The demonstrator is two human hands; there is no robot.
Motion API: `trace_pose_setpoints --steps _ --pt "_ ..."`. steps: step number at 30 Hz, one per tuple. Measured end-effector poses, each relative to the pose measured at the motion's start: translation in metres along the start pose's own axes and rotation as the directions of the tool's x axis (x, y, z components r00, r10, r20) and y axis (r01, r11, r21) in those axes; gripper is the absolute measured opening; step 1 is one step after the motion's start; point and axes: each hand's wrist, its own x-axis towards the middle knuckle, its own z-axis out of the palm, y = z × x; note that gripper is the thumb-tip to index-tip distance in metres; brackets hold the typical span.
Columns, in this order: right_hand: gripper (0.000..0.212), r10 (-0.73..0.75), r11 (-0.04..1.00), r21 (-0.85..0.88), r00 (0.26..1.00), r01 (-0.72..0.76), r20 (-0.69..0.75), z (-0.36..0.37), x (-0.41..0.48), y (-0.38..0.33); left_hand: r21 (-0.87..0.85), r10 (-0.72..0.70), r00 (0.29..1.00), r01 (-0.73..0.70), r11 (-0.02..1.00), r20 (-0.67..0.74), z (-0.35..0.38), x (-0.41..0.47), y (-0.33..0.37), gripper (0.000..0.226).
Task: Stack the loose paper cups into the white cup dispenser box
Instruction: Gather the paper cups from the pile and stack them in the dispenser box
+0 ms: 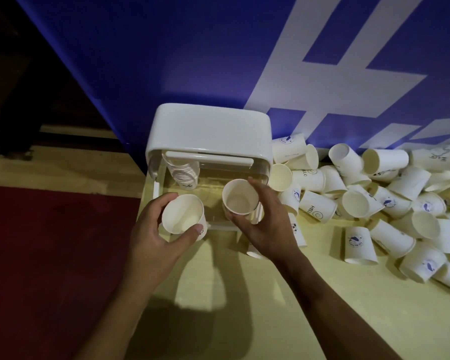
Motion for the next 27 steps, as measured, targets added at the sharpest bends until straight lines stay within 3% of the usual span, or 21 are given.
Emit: trace_pose_setpoints --steps 15,20,27 --pt "0.078 0.048 0.985 -0.168 0.996 -0.034 0.076 0.020 -0.001 0.030 0.009 0.012 1.000 -0.012 1.000 -0.001 0.001 0.001 0.005 0.073" --pt "0.068 0.061 0.990 -0.128 0.996 -0.051 0.068 0.019 -0.003 0.029 0.009 0.020 1.000 -0.020 1.000 0.003 0.004 0.002 0.006 0.071" --pt "0.072 0.081 0.995 -0.064 0.996 -0.078 0.040 0.012 -0.010 0.021 -0.014 0.037 0.999 -0.037 0.999 0.010 0.012 0.002 0.015 0.070"
